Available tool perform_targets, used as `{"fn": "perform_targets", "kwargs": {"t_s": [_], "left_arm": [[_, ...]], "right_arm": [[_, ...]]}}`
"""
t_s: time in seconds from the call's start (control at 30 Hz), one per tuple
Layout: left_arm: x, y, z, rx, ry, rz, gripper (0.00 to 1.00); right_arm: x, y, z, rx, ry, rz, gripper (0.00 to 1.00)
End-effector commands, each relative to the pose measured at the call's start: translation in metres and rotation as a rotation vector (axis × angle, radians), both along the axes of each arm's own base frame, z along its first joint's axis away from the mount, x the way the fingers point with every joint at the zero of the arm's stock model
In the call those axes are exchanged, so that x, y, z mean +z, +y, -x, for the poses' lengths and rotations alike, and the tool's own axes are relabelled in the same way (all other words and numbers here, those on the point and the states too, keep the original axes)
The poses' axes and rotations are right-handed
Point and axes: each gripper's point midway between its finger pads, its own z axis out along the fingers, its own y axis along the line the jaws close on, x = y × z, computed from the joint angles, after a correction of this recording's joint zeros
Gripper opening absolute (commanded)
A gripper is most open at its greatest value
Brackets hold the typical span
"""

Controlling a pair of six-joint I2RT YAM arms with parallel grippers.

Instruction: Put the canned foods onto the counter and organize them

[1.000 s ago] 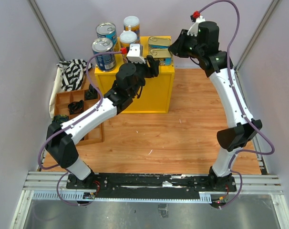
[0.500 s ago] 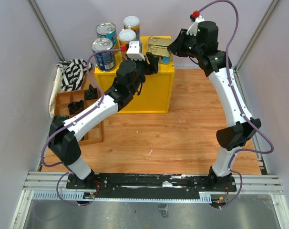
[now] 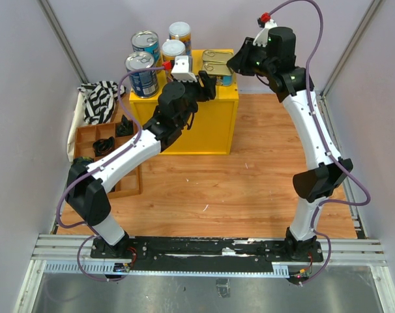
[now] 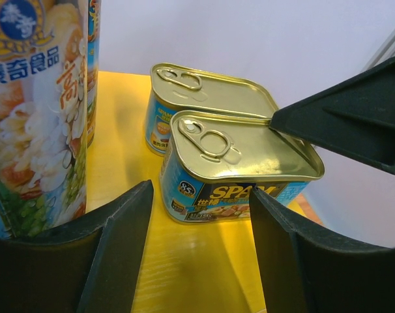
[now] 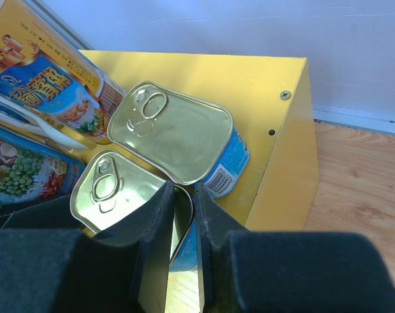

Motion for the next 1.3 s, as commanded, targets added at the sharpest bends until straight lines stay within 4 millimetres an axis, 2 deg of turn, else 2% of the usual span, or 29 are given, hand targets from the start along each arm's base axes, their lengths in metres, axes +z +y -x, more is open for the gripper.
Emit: {"fn": "perform_targets", "kwargs": {"t_s": [0.0, 0.3, 0.57, 0.93, 1.13, 1.27], "left_arm": [[-0.011, 0.005, -0.003, 0.008, 0.026, 0.004, 0.66], [-0.008, 0.005, 0.000, -0.002, 0.026, 0.008, 0.68], [-0.003, 0.007, 0.008, -0.019, 0.032, 0.018, 0.76], [0.010, 0.006, 0.020, -0.053, 0.026, 0.022, 0.77], [0.026, -0.011, 0.040, -0.095, -0.005, -0.045, 0.80], [0.032, -0.019, 0.069, -0.124, -0.014, -0.076, 0.81]], "right_arm": [[-0.020, -0.014, -0.010, -0.025, 0.063, 0.018, 0.19], [-0.019, -0.014, -0.012, -0.024, 0.061, 0.013, 0.20], [-0.006, -0.019, -0.002, -0.031, 0.034, 0.009, 0.40], [0.016, -0.022, 0.011, -0.027, -0.002, -0.015, 0.46], [0.032, -0.027, 0.025, -0.036, -0.025, -0.022, 0.47], [0.039, -0.037, 0.040, -0.057, -0.044, -0.007, 0.49]]}}
